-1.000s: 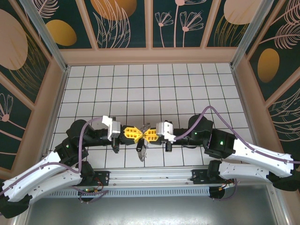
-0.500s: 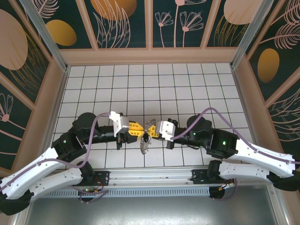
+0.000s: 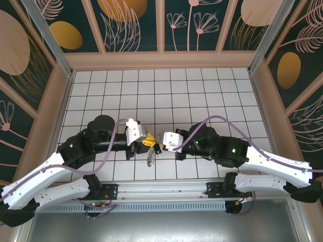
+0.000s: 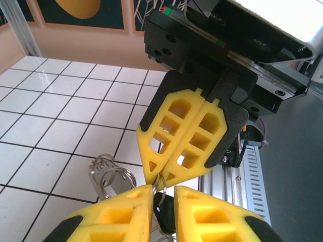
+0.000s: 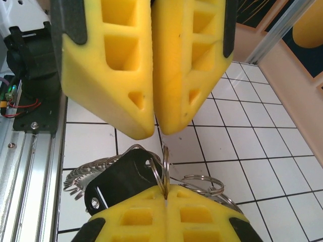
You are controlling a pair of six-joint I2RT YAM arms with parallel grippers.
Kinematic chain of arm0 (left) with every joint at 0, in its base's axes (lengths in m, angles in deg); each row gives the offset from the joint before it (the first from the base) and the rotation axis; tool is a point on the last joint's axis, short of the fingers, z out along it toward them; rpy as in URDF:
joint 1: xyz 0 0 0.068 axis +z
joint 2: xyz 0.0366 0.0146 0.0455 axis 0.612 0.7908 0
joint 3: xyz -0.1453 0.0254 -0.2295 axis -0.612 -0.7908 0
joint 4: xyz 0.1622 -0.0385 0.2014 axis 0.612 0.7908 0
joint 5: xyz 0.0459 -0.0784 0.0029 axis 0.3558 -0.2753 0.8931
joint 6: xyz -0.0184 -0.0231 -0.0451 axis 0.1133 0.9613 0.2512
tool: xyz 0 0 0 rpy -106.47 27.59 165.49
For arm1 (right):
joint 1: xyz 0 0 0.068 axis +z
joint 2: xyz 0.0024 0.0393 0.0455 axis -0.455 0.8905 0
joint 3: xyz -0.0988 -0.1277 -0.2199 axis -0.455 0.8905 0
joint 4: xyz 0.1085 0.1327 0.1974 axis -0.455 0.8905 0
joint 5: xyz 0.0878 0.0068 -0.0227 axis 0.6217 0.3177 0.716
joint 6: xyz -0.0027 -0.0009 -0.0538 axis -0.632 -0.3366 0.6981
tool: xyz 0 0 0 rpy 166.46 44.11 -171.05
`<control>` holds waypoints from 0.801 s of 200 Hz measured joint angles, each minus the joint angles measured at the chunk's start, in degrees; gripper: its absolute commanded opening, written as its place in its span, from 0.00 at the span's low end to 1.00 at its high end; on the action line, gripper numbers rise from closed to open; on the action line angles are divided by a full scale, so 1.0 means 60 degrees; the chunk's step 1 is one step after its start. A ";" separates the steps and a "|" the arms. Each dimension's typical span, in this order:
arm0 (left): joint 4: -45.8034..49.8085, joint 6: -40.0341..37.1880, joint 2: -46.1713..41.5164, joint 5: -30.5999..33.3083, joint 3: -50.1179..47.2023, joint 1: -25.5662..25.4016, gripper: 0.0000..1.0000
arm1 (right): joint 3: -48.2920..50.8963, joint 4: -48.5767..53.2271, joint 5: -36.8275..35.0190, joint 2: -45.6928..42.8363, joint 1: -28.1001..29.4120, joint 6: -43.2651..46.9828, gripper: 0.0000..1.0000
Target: Put the keys on the keyring
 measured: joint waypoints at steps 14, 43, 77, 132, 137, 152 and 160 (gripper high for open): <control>0.0073 -0.0106 0.0058 0.0000 0.0087 0.0000 0.17 | -0.0113 0.0033 0.0040 0.0000 0.0000 0.0058 0.00; 0.0237 -0.0248 0.0229 -0.0004 0.0204 0.0000 0.17 | -0.0189 0.0164 0.0113 0.0018 0.0000 0.0146 0.00; 0.0328 -0.0393 0.0353 -0.0004 0.0229 0.0000 0.16 | -0.0244 0.0353 0.0219 0.0124 0.0015 0.0149 0.00; 0.0331 -0.0481 0.0430 -0.0036 0.0237 0.0000 0.16 | -0.0295 0.0415 0.0295 0.0160 0.0055 0.0168 0.00; 0.0331 -0.0488 0.0433 -0.0033 0.0237 0.0000 0.16 | -0.0295 0.0426 0.0313 0.0160 0.0055 0.0186 0.00; 0.0331 -0.0514 0.0430 -0.0033 0.0237 0.0000 0.16 | -0.0295 0.0430 0.0357 0.0160 0.0055 0.0193 0.00; 0.0331 -0.0528 0.0430 -0.0033 0.0237 0.0000 0.16 | -0.0295 0.0433 0.0401 0.0160 0.0055 0.0204 0.00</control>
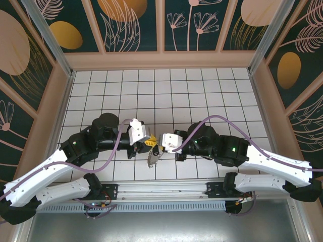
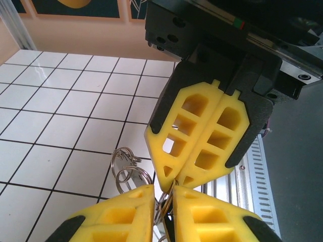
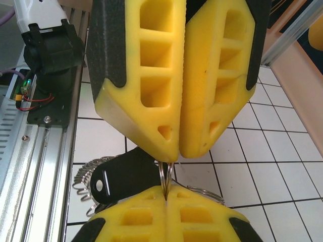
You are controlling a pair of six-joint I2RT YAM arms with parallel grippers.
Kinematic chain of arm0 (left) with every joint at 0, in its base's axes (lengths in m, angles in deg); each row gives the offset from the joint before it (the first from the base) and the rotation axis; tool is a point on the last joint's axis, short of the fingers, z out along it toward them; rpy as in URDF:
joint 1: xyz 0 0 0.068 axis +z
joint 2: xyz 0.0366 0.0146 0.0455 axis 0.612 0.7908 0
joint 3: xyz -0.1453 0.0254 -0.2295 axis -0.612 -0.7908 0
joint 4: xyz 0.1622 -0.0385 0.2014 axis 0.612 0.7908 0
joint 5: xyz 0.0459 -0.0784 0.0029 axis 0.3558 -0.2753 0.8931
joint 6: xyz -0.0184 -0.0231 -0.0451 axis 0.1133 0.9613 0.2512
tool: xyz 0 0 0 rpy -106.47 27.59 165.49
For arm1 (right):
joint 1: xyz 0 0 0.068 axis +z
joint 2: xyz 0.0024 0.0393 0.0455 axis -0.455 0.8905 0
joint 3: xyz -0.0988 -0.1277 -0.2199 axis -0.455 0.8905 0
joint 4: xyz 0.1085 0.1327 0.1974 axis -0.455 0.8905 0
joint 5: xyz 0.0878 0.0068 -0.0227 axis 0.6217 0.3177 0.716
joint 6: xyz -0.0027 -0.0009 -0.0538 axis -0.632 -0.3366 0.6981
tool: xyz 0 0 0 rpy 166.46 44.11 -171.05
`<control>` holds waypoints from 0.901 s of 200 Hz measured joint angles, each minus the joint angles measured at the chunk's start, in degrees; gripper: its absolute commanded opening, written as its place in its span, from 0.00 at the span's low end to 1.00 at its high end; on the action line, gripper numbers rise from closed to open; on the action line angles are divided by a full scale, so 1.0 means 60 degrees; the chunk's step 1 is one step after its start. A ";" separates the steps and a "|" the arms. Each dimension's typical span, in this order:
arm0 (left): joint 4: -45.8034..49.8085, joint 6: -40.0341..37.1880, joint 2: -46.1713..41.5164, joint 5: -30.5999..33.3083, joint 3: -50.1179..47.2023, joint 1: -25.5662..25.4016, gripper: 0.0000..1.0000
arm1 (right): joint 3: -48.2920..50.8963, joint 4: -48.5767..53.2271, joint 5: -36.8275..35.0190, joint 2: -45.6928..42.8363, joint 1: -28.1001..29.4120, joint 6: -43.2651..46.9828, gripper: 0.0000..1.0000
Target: Put the keys on the keyring
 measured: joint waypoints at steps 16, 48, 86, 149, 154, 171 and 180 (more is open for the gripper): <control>0.0004 -0.0036 0.0000 -0.0004 0.0000 0.0000 0.15 | 0.0000 0.0007 0.0069 0.0000 0.0015 0.0018 0.00; 0.0051 -0.0146 0.0000 -0.0004 0.0000 -0.0004 0.15 | -0.0004 0.0044 0.0193 -0.0004 0.0018 0.0015 0.00; 0.0073 -0.0295 -0.0055 -0.0087 0.0000 -0.0055 0.13 | -0.0127 0.0219 0.0448 -0.0044 0.0018 0.0011 0.00; 0.0073 -0.0568 -0.0117 -0.0364 0.0004 -0.0051 0.14 | -0.0488 0.0576 0.0601 -0.0036 0.0036 -0.0033 0.00; 0.0069 -0.0597 -0.0117 -0.0372 0.0004 -0.0051 0.14 | -0.0503 0.0579 0.0601 -0.0033 0.0036 -0.0055 0.00; 0.0073 -0.0630 -0.0117 -0.0441 0.0004 -0.0051 0.15 | -0.0583 0.0659 0.0601 -0.0029 0.0036 -0.0062 0.00; 0.0073 -0.0645 -0.0117 -0.0474 0.0004 -0.0051 0.16 | -0.0612 0.0681 0.0601 -0.0029 0.0036 -0.0062 0.00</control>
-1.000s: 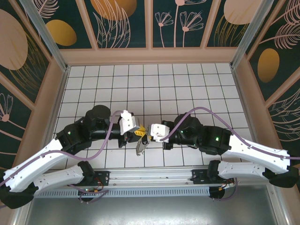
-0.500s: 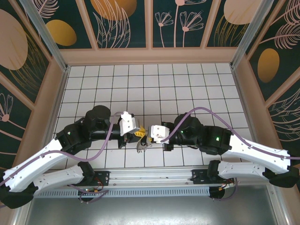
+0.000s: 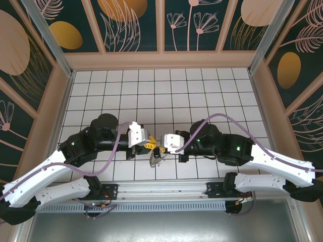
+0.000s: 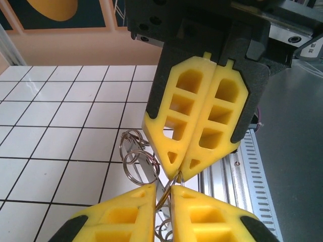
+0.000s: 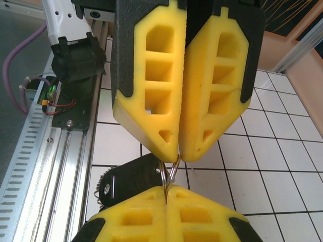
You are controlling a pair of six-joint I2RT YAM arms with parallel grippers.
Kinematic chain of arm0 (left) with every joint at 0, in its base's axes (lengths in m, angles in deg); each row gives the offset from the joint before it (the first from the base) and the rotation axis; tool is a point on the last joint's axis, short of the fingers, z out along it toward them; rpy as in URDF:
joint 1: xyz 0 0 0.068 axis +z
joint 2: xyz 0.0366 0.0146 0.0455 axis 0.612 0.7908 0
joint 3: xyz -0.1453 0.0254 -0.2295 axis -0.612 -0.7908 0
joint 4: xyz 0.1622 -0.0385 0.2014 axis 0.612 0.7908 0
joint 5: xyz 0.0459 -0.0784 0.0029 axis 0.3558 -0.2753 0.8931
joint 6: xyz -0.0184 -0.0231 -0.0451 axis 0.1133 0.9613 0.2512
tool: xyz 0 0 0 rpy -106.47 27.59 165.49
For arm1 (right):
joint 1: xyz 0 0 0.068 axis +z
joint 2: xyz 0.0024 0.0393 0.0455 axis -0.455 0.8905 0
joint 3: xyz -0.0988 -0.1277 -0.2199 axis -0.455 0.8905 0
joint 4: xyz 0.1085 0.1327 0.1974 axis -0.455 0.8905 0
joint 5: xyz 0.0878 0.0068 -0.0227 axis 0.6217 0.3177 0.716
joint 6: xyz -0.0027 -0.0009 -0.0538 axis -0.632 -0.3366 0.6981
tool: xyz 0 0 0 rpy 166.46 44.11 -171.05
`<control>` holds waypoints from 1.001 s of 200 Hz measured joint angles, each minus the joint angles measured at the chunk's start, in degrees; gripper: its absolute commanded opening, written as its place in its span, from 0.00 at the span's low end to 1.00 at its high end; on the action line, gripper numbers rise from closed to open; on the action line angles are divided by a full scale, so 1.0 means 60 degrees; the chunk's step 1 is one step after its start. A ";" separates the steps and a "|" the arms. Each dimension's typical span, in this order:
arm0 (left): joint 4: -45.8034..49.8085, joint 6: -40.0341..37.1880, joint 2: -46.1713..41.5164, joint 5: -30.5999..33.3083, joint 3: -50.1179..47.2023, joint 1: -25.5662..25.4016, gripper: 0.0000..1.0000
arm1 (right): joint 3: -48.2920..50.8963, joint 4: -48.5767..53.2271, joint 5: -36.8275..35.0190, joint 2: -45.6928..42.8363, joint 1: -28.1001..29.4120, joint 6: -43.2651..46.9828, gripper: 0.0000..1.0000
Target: Put the keys on the keyring
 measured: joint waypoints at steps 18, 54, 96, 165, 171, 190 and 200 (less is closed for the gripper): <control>0.0040 -0.0025 0.0011 -0.0033 0.0000 -0.0004 0.17 | -0.0051 -0.0047 0.0007 0.0018 0.0000 0.0000 0.00; 0.0113 -0.0066 0.0047 -0.0033 0.0000 -0.0004 0.14 | -0.0186 -0.0120 0.0073 0.0168 0.0000 0.0000 0.00; 0.0233 -0.0153 0.0051 -0.0047 -0.0004 -0.0033 0.00 | -0.0193 -0.0117 0.0040 0.0240 -0.0004 -0.0011 0.00; 0.0098 -0.0120 -0.0302 0.0044 -0.0171 -0.0055 0.00 | -0.0138 -0.0466 -0.0091 0.0168 0.0018 -0.0251 0.27; 0.0051 -0.0073 -0.0423 0.0044 -0.0240 -0.0055 0.00 | -0.0076 -0.0630 -0.0102 0.0069 0.0015 -0.0266 0.29; -0.0175 0.0055 -0.0714 0.0066 -0.0404 -0.0058 0.00 | 0.0087 -0.0918 -0.0149 -0.0259 0.0015 -0.0361 0.32; -0.0342 0.0091 -0.0794 0.0138 -0.0528 -0.0058 0.00 | 0.0135 -0.1013 -0.0193 -0.0386 0.0018 -0.0455 0.34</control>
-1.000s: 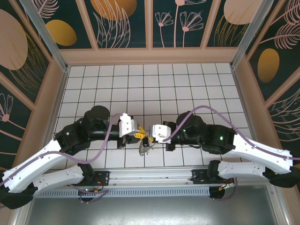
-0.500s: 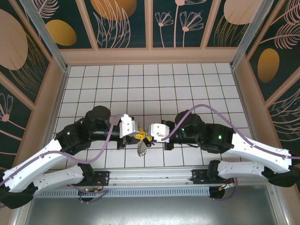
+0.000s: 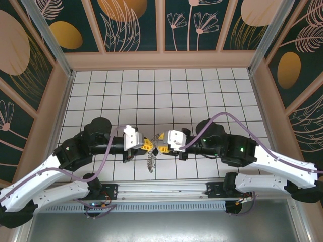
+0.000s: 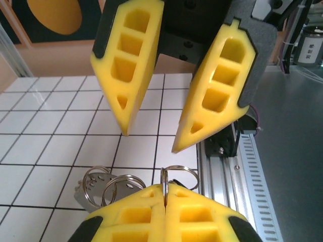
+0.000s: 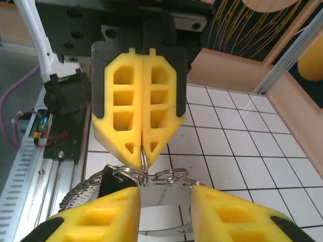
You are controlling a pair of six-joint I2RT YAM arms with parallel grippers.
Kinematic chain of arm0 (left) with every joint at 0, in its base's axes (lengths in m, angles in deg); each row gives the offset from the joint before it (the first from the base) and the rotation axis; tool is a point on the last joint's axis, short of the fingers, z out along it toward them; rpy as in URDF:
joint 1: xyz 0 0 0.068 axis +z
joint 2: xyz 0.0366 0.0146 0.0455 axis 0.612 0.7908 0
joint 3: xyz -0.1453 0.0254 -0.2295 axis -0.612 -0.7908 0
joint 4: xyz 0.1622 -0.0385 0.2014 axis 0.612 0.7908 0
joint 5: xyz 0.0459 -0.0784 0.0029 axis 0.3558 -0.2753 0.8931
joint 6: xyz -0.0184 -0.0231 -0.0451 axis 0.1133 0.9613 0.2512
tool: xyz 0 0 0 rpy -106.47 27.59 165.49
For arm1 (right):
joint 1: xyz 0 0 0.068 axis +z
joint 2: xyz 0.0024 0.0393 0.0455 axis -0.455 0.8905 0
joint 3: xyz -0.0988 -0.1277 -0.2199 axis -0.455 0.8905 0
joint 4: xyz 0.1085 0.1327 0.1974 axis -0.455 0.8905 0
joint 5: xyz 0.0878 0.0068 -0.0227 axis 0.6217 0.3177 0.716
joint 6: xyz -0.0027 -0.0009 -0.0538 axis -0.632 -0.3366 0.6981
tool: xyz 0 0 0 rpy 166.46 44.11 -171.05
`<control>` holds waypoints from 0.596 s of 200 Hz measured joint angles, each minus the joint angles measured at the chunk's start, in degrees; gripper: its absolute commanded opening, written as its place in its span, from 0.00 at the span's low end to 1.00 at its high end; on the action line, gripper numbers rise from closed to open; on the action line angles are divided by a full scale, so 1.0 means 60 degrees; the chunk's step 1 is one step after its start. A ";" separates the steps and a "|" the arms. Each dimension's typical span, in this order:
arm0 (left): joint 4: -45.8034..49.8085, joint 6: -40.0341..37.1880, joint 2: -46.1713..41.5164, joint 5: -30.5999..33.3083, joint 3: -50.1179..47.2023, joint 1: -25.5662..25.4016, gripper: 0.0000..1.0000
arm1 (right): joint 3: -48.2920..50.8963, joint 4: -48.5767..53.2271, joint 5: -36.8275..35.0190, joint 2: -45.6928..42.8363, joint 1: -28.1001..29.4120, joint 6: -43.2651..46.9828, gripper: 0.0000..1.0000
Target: Put the keys on the keyring
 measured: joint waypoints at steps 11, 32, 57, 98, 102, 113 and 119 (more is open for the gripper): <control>-0.0106 0.0036 -0.0033 0.0073 -0.0135 0.0000 0.00 | 0.0029 -0.0135 -0.0029 -0.0080 0.0000 -0.0058 0.35; -0.0270 0.0135 0.0000 0.0237 -0.0382 0.0000 0.00 | 0.0138 -0.0408 -0.0025 -0.0146 0.0011 -0.0171 0.36; -0.0503 0.0186 0.0000 0.0663 -0.0499 -0.0004 0.00 | 0.0455 -0.0885 0.0007 -0.0142 0.0018 -0.0401 0.35; -0.0860 0.0204 -0.0004 0.1198 -0.0605 -0.0004 0.00 | 0.0845 -0.1548 -0.0284 -0.0015 0.0033 -0.1271 0.17; -0.0885 0.0204 -0.0004 0.1242 -0.0612 -0.0004 0.00 | 0.0885 -0.1632 -0.0328 -0.0015 0.0036 -0.1388 0.18; -0.0936 0.0204 -0.0004 0.1348 -0.0627 -0.0007 0.00 | 0.0994 -0.1905 -0.0364 -0.0018 0.0044 -0.1712 0.20; -0.0969 0.0204 -0.0007 0.1381 -0.0637 -0.0004 0.00 | 0.1071 -0.2058 -0.0361 -0.0018 0.0044 -0.1894 0.20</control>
